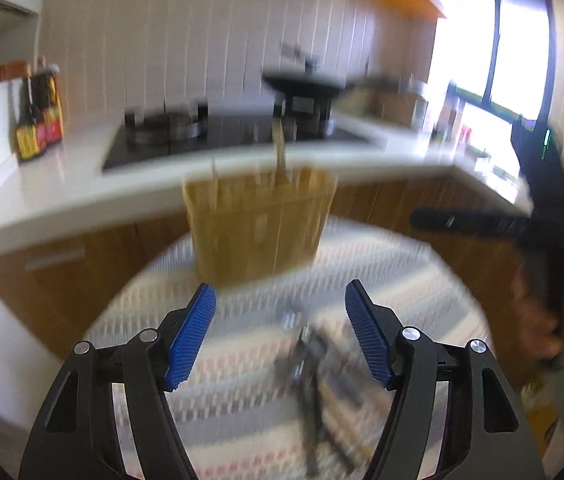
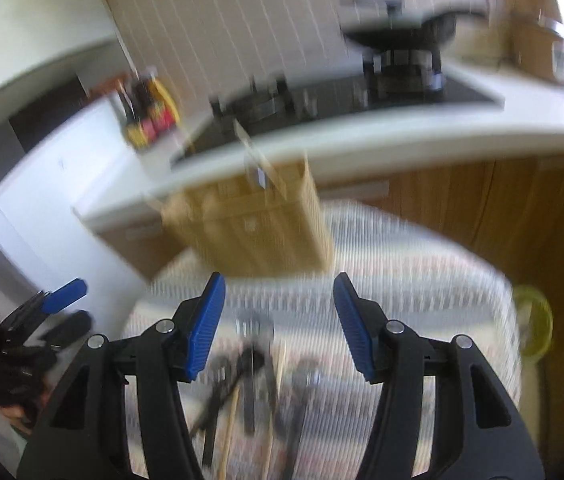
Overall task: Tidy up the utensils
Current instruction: 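Grasp a clear spoon with the left tool while the right tool grasps a clear spoon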
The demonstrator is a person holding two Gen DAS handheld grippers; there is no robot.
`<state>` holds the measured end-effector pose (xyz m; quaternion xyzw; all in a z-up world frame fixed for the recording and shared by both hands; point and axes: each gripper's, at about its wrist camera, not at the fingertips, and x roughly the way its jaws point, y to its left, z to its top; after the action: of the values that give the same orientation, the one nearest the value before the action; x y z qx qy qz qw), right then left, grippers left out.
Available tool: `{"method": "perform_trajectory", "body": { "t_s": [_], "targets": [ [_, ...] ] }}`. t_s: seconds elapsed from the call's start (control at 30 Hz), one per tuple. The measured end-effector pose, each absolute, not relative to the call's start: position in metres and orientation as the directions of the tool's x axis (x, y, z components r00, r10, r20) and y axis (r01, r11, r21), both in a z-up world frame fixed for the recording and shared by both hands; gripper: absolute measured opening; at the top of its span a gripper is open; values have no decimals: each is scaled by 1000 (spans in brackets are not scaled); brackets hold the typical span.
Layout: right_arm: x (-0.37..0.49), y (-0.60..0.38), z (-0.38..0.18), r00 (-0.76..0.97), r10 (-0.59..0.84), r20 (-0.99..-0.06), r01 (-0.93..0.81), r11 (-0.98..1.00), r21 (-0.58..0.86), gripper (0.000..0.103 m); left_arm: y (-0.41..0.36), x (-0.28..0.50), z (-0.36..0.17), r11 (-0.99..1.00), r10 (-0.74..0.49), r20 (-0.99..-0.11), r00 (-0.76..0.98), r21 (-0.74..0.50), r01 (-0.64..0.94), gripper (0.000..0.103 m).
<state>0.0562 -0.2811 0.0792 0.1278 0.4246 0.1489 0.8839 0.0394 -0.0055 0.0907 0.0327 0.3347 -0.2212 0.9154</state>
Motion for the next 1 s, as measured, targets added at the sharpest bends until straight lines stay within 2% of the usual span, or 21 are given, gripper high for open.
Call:
{"method": "perform_trajectory", "body": {
  "t_s": [0.1, 0.13, 0.27, 0.33, 0.53, 0.73, 0.87, 0.93, 1.0],
  "targets": [
    [56, -275, 55, 525, 353, -774, -145, 934, 327, 53, -11, 47, 54, 897, -354, -744, 567, -99, 430, 54],
    [56, -271, 46, 503, 344, -793, -144, 938, 316, 53, -11, 50, 41, 891, -356, -776, 521, -114, 439, 54],
    [56, -264, 19, 405, 368, -837, -142, 930, 340, 51, -17, 61, 0, 882, -332, -861, 386, -139, 451, 44],
    [56, -260, 8, 367, 374, -852, -144, 927, 345, 47, -20, 64, -17, 879, -321, -886, 333, -148, 453, 43],
    [50, -259, -13, 323, 366, -873, -140, 930, 339, 45, -26, 71, -39, 880, -314, -904, 291, -162, 446, 44],
    [55, -259, -21, 308, 343, -888, -142, 939, 313, 45, -35, 74, -39, 875, -332, -904, 270, -188, 447, 27],
    [58, -257, -28, 283, 353, -892, -146, 935, 324, 45, -40, 79, -38, 879, -349, -900, 261, -217, 425, 9],
    [60, -255, -31, 275, 358, -892, -147, 933, 329, 45, -34, 80, -40, 875, -382, -887, 261, -256, 411, 9],
    [62, -251, -34, 266, 363, -893, -156, 930, 332, 38, -26, 79, -39, 879, -398, -874, 277, -277, 389, 9]
  ]
}}
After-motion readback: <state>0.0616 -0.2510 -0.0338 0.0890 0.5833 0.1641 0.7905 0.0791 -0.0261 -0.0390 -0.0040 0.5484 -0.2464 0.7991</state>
